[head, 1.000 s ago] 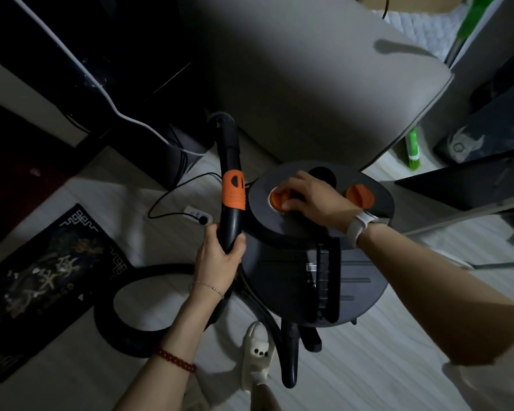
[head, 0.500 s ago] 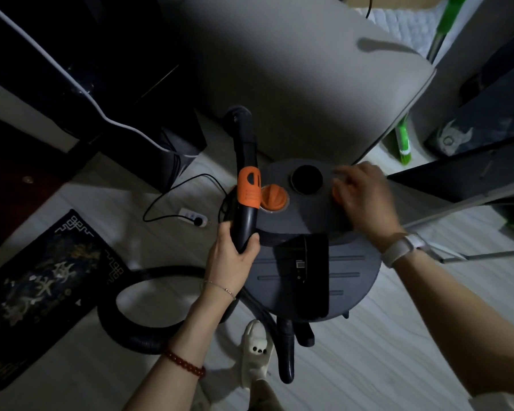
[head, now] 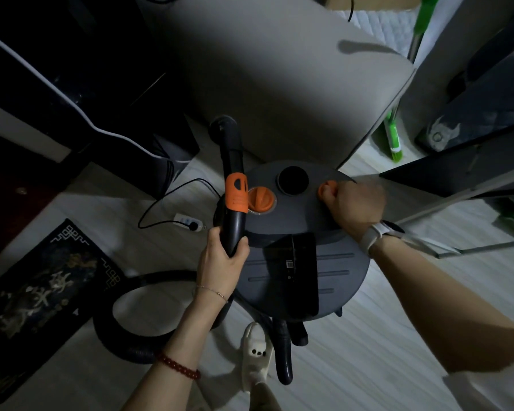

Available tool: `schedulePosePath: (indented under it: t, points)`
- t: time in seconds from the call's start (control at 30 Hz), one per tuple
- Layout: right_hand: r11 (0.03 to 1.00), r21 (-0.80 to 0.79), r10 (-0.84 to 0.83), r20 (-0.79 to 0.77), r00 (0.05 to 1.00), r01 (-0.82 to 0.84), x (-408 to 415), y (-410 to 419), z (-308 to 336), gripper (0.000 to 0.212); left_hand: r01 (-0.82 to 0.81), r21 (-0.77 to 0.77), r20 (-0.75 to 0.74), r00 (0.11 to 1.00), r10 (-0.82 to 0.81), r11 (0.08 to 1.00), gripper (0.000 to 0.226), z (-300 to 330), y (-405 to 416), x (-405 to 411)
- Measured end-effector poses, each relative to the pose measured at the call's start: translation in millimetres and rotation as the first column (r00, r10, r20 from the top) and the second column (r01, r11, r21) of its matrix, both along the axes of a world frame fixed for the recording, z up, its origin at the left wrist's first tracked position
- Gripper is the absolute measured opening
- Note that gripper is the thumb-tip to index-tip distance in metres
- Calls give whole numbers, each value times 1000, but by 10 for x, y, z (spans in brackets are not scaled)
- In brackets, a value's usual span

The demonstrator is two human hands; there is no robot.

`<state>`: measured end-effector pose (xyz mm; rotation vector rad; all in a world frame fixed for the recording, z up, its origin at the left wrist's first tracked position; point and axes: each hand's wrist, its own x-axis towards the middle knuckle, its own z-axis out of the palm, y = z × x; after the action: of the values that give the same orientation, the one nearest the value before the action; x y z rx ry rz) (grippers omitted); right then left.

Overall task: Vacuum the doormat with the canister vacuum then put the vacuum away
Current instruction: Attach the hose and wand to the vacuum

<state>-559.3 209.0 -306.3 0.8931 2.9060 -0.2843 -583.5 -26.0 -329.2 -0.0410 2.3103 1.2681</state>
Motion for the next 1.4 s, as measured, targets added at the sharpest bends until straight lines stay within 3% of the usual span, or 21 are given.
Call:
schedulePosePath:
  t: [0.3,0.43,0.5,0.6,0.73,0.83,0.9,1.0,1.1,1.2,1.3,1.4]
  points:
    - [998,-2,-60,50,997,60,2,-65,-115,37,-14,33,3,1000,14,999,24,44,-79,23]
    - [976,-99,-198,-25,980,194,63,-326,19,35,-57,141,72,996,47,988,18,126,-181,8]
    - [950,-261,-216,-146,965,173,135,-612,105,30,-117,223,150,985,84,968,17,182,-297,1]
    - [807,-590,-188,-222,957,22,168,-1160,219,22,-176,289,207,971,118,941,14,308,-581,43]
    - [536,-842,-105,-141,984,-63,-5,-1967,406,23,-170,301,211,972,108,938,12,576,-1139,205]
    - [379,-921,-28,-107,994,-88,-165,-2608,569,33,-169,298,223,969,104,940,10,766,-1676,349]
    - [232,-972,-65,-49,997,-33,-252,-3061,647,38,-186,312,224,967,118,932,11,862,-2070,447]
    - [115,-993,-93,-23,995,-13,-289,-3804,736,26,-239,327,226,959,170,914,18,952,-2706,590]
    - [196,-978,-76,-83,994,-67,-224,-4579,832,30,-316,319,216,942,257,893,35,1014,-3360,726]
    - [260,-958,-57,-140,988,-121,-82,-5318,971,32,-297,266,168,951,259,917,24,1020,-4037,869]
    - [286,-944,-58,-187,981,-163,50,-5952,1025,19,-289,197,175,951,256,937,16,964,-4810,1009]
    - [513,-825,63,-238,969,-236,104,-6331,1056,19,-382,116,178,916,359,917,9,877,-5497,1138]
